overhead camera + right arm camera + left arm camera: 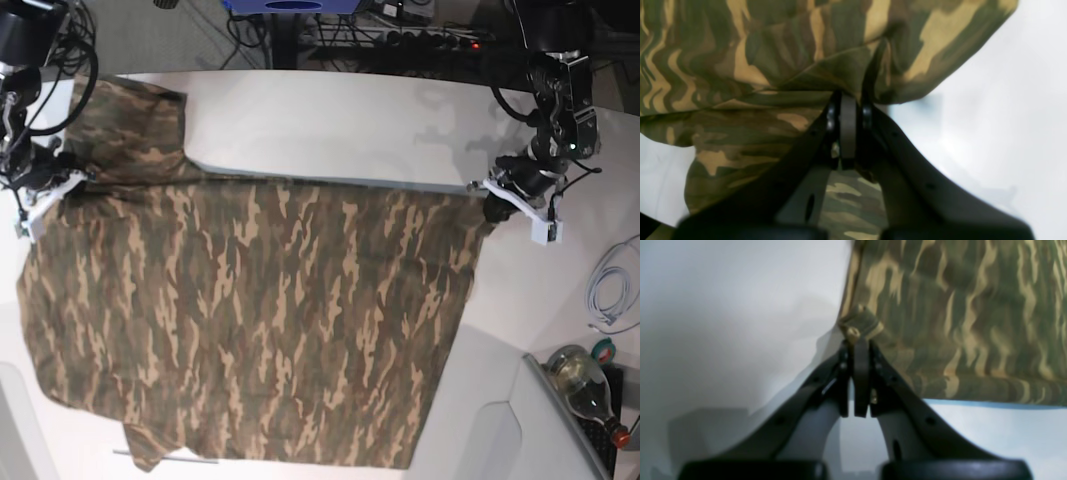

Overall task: Layout the t-shirt on the table in an organized manner, then fold the t-shirt properly
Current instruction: 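Lift the shirt with both grippers and shake it out flat, then lower the shirt onto the table and pull its edges apart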

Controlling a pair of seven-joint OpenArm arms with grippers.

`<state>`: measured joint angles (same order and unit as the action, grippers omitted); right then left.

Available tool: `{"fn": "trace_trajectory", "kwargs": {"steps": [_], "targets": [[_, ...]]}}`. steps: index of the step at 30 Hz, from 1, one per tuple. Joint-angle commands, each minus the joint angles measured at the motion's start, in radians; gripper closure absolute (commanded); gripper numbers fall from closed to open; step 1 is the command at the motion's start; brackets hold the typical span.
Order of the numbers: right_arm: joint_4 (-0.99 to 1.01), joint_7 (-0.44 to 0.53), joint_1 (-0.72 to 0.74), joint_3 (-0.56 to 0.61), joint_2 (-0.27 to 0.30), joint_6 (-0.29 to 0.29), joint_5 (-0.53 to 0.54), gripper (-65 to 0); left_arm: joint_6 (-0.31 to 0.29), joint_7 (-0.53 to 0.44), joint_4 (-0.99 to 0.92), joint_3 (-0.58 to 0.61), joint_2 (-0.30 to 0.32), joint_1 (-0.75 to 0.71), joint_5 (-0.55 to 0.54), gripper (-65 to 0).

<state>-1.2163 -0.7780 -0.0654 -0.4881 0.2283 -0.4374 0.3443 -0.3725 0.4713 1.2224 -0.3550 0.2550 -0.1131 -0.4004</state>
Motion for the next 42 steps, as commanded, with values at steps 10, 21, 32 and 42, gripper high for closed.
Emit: {"fn": "trace_trajectory", "kwargs": {"steps": [10, 21, 32, 42], "targets": [[-0.095, 0.010, -0.060, -0.021, 0.010, 0.019, -0.012, -41.7, 0.020, -0.019, 0.052, -0.008, 0.025, -0.060, 0.004, 0.0], [-0.534, 0.030, -0.320, -0.004, -0.140, 0.019, -0.015, -39.8, 0.020, -0.019, 0.356, -0.164, 0.000, -0.254, -0.001, -37.2], [-0.288, 0.064, -0.231, 0.039, -0.149, 0.018, -0.014, -0.2, 0.020, -0.029, 0.056, 0.026, -0.001, 0.163, 0.116, 0.0], [-0.196, 0.107, -0.290, 0.039, -0.152, 0.019, -0.015, -0.6, 0.022, -0.293, -0.458, 0.123, -0.098, 0.412, 0.381, 0.0]]}}
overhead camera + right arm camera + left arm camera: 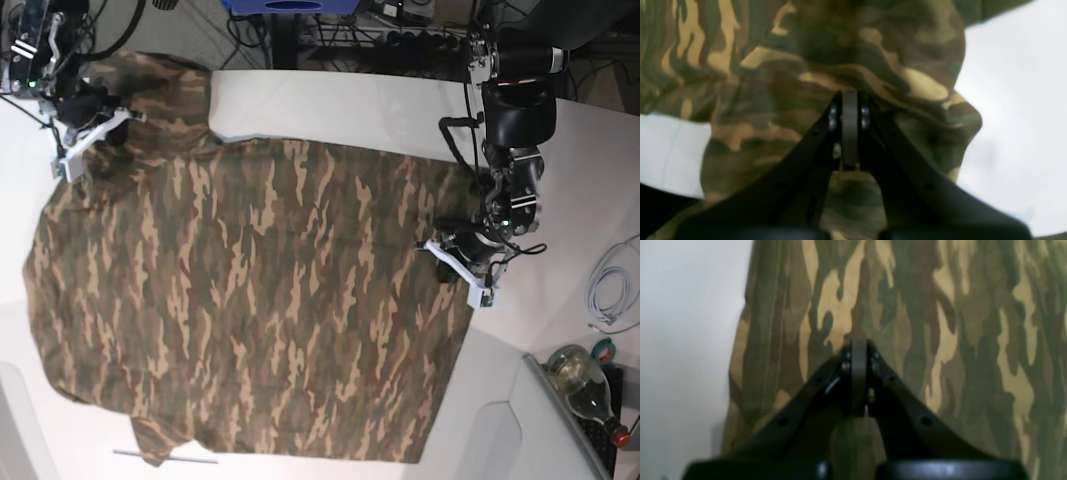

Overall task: Layout the t-shirt on the table in an organized manner, then fold the t-shirt properly
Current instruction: 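Lower the shirt onto the table and pull its edges apart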

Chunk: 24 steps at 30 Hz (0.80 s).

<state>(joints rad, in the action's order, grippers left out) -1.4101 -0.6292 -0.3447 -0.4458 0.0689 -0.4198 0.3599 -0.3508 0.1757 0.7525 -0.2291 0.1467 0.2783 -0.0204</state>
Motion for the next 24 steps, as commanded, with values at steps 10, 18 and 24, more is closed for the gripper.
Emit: {"fn": "trace_trajectory", "kwargs": {"steps": [10, 18, 24], "targets": [[-0.036, -0.091, -0.047, -0.063, 0.010, 0.085, -0.031, -0.6, 0.002, 0.008, 0.183, -0.014, 0.012, -0.150, 0.047, 0.0], [-0.179, -0.225, -0.067, -0.146, -0.011, 0.132, -0.031, -0.6, 0.002, 0.011, 0.198, -0.016, 0.037, -0.153, 0.049, 0.0], [-0.410, -0.246, -0.083, -0.160, -0.028, 0.132, -0.026, -0.6, 0.002, 0.037, 0.328, -0.092, 0.031, -0.166, 0.049, 0.0]]}}
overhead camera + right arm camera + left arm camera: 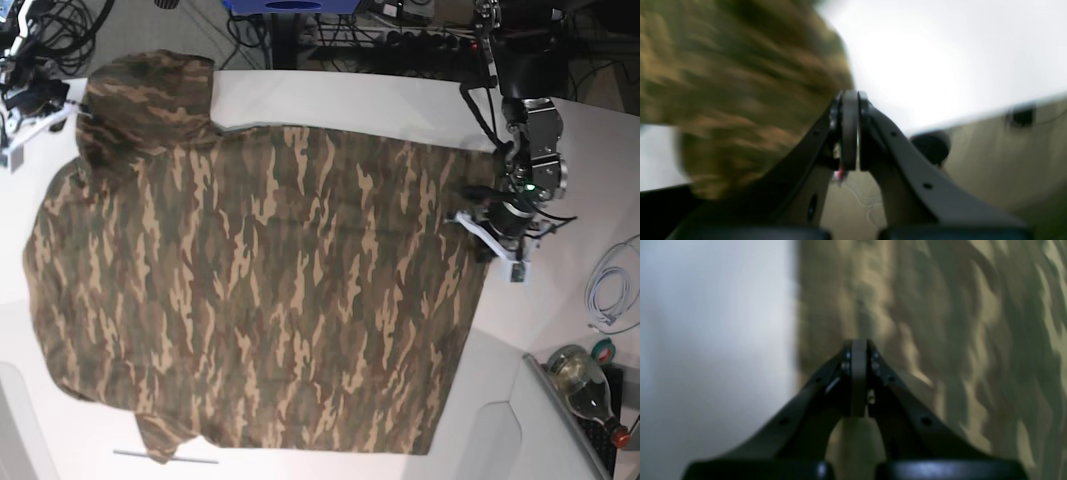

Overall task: Layout the t-shirt on the table in an organized manner, then fold the t-shirt properly
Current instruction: 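Lower the shirt onto the table and pull its edges apart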

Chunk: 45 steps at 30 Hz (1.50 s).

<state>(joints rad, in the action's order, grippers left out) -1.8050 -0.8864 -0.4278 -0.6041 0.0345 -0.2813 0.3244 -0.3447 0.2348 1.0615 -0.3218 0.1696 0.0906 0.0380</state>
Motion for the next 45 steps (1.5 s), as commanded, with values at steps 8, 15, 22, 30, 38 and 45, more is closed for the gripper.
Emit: {"fn": "trace_trajectory", "kwargs": {"steps": [8, 15, 22, 30, 38, 45], "targets": [[0.058, -0.037, 0.188, 0.191, -0.006, 0.135, -0.081, -0.6, -0.004, 0.030, -0.025, -0.001, -0.032, 0.097, 0.000, 0.0], [0.235, 0.000, 0.186, 0.128, -0.020, 0.138, -0.095, -0.6, -0.001, -0.064, -0.200, 0.000, -0.026, 0.122, 0.000, 0.0], [0.377, 0.046, 0.157, 0.036, -0.025, 0.139, -0.095, -0.6, 0.051, -0.071, -0.114, -0.001, -0.005, 0.031, 0.000, 0.0], [0.178, 0.046, 0.088, 0.020, -0.077, 0.139, -0.095, -0.6, 0.051, -0.070, -0.059, -0.001, -0.008, 0.005, 0.000, 0.0], [-0.020, 0.022, 0.091, 0.028, -0.077, 0.258, -0.095, -0.6, 0.054, -0.070, -0.010, -0.001, -0.009, -0.005, -0.008, 0.0], [0.282, 0.048, 0.303, 0.029, 0.049, 0.261, -0.095, -0.6, 0.055, -0.068, -0.033, -0.001, -0.025, 0.007, 0.000, 0.0]]}}
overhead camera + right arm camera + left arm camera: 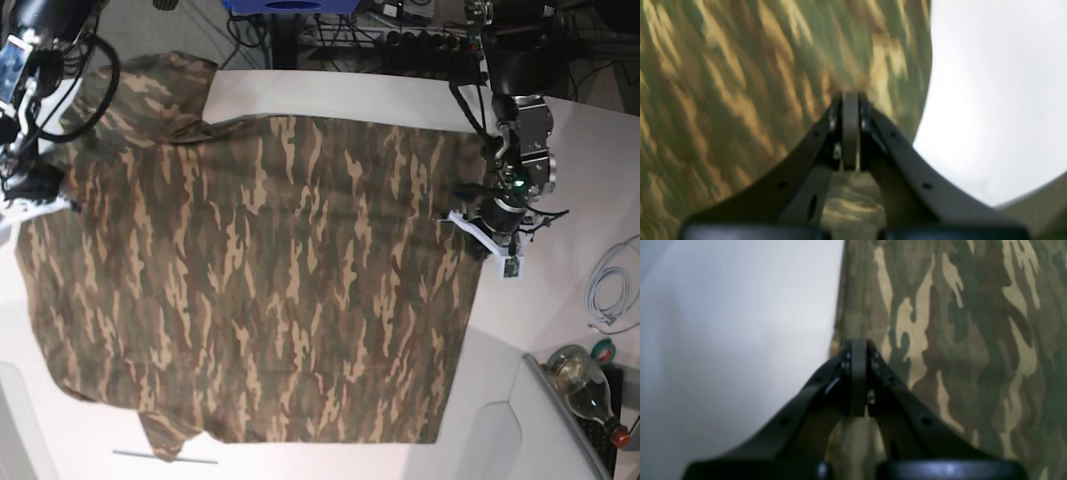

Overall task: Layout the t-shirt on the table in an organized manner, then fold the t-shirt properly
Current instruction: 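Lower the shirt onto the table and pull its edges apart, then regrasp the shirt's collar-side corners with both grippers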

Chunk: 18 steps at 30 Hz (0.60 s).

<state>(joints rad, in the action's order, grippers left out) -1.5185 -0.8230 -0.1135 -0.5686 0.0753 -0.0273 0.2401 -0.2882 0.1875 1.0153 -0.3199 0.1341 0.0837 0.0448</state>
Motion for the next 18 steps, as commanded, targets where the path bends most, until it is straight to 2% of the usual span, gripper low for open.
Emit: {"fn": "trace_trajectory", "kwargs": {"steps": [1, 8, 12, 14, 18], "targets": [[0.048, -0.014, 0.005, -0.006, 0.024, 0.007, -0.011, -0.6, -0.001, -0.023, 0.009, -0.003, 0.011, 0.014, -0.007, 0.0], [0.365, 0.123, 0.076, -0.004, 0.110, 0.008, -0.011, -0.6, 0.001, -0.030, -0.079, -0.003, 0.026, 0.026, -0.007, 0.0], [0.450, 0.202, 0.093, 0.000, 0.151, 0.008, -0.011, -0.6, 0.001, -0.032, -0.120, -0.005, 0.045, 0.043, -0.007, 0.0], [0.445, 0.179, 0.094, 0.000, 0.159, 0.011, -0.011, -0.6, 0.001, -0.032, -0.122, -0.003, 0.048, 0.064, -0.007, 0.0], [0.299, 0.041, 0.051, -0.006, 0.139, 0.010, -0.009, -0.6, 0.001, -0.026, -0.109, -0.003, 0.046, 0.077, -0.007, 0.0]]}}
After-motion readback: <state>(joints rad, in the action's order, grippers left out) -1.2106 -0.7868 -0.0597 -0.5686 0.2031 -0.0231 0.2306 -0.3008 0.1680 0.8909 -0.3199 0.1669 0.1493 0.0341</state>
